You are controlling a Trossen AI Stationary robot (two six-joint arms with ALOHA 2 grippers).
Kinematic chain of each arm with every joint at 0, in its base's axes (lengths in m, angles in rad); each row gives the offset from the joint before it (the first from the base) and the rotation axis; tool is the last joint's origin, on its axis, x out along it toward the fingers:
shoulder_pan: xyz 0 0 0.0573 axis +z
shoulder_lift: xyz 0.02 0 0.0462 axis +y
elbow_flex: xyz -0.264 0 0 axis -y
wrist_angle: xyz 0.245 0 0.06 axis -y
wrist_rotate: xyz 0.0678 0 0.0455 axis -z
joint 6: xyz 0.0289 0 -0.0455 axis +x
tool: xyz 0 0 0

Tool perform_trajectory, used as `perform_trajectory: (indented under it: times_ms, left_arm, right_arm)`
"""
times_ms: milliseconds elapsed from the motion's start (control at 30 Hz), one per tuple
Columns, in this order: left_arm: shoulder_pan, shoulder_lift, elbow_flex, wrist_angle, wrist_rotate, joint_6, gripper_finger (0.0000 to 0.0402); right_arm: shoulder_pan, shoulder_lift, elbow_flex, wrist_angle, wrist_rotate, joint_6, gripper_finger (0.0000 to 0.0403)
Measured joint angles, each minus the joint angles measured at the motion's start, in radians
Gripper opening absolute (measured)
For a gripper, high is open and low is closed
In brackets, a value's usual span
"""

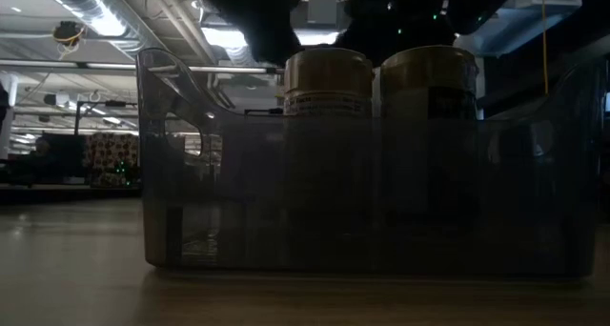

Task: Sort spices by type
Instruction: Put the top left red seasoning can into the transparent bin

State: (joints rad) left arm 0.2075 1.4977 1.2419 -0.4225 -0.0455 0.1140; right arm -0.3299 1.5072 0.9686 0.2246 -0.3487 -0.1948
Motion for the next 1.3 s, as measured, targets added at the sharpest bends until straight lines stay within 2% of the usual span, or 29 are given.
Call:
perform_trajectory:
  times_ms: [133,300,433,567,800,1000,1167,1300]
  left_arm:
    - [-0.037,-0.037,-0.001,-0.05,-0.044,-0.023,0.0196]
    - [-0.059,-0.052,-0.003,-0.07,-0.073,-0.032,0.0196]
    - [-0.077,-0.054,-0.003,-0.118,-0.083,-0.072,0.0196]
    - [-0.122,-0.071,-0.003,-0.207,-0.137,-0.142,0.0196]
    - [-0.263,-0.109,-0.003,-0.312,-0.148,-0.361,0.0196]
    - [-0.42,-0.128,-0.002,-0.397,-0.182,-0.623,0.0196]
    - [-0.542,-0.138,-0.002,-0.463,-0.235,-0.839,0.0196]
    - [-0.628,-0.137,-0.002,-0.504,-0.251,-1.018,0.0196]
  right_arm:
    - [0.03,-0.036,-0.004,-0.024,0.024,0.012,0.0221]
    - [0.078,-0.047,-0.005,0.003,0.06,0.02,0.0267]
    - [0.126,-0.053,-0.005,-0.016,0.168,0.003,0.0306]
    - [0.148,-0.118,-0.006,-0.108,0.245,-0.064,0.0334]
    - [0.146,-0.253,-0.005,-0.352,0.209,-0.038,0.0345]
    - [0.147,-0.344,-0.005,-0.589,0.244,0.005,0.0343]
    - [0.147,-0.378,-0.006,-0.696,0.262,0.04,0.0342]
    - [0.147,-0.382,-0.038,-0.705,0.262,0.061,0.0342]
